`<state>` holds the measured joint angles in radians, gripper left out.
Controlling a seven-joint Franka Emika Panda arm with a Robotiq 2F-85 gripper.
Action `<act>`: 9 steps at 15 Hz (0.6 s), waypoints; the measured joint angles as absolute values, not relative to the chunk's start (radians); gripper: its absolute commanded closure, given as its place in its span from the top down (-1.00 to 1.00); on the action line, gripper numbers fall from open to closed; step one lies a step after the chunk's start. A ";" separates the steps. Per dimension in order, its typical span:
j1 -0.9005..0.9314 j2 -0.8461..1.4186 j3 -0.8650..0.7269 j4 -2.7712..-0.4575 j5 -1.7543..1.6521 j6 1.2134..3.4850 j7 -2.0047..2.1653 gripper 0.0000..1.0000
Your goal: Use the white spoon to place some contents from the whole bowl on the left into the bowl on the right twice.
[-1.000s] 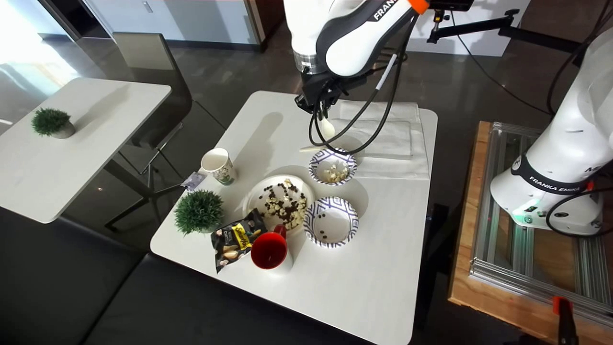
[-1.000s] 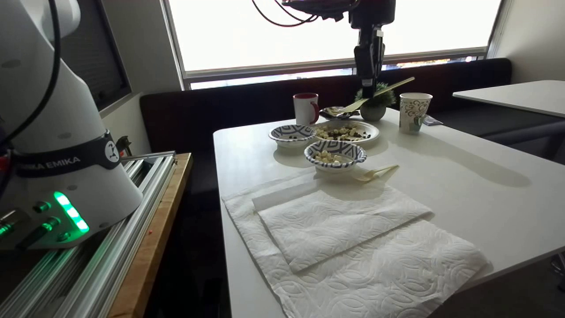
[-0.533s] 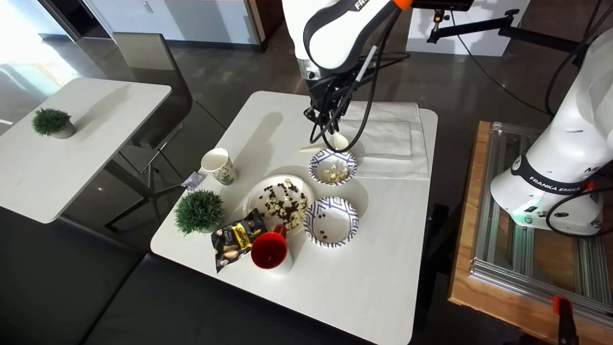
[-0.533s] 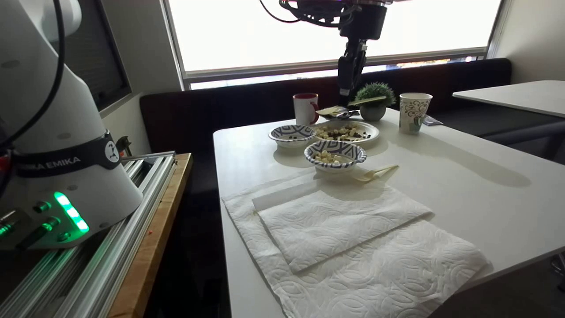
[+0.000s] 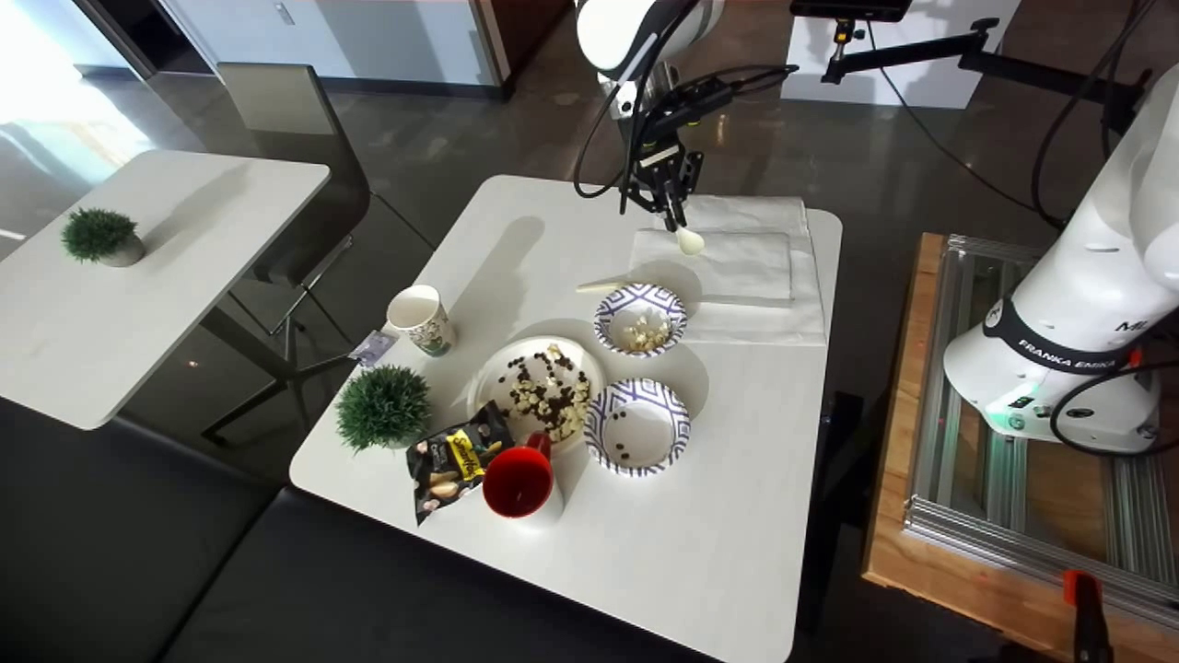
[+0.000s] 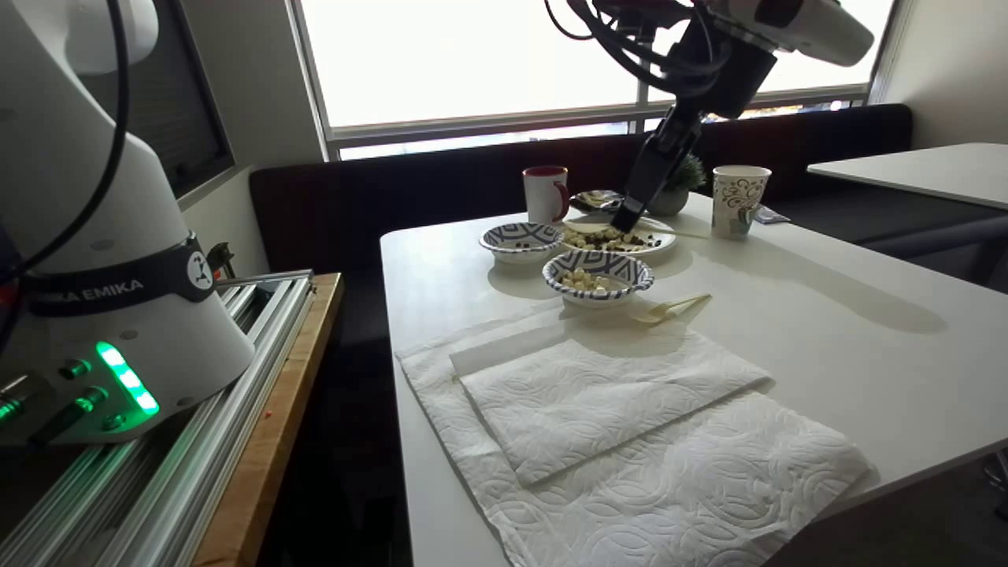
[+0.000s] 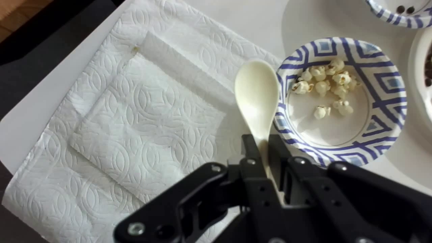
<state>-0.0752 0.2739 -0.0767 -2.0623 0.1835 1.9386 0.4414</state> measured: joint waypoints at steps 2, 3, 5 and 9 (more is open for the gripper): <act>-0.088 0.330 -0.084 -2.037 0.195 1.945 0.404 -0.93; -0.093 0.357 -0.085 -2.029 0.203 1.964 0.380 -0.93; -0.101 0.409 -0.085 -2.014 0.213 2.006 0.336 -0.93; -0.114 0.487 -0.086 -1.994 0.214 2.072 0.281 -0.75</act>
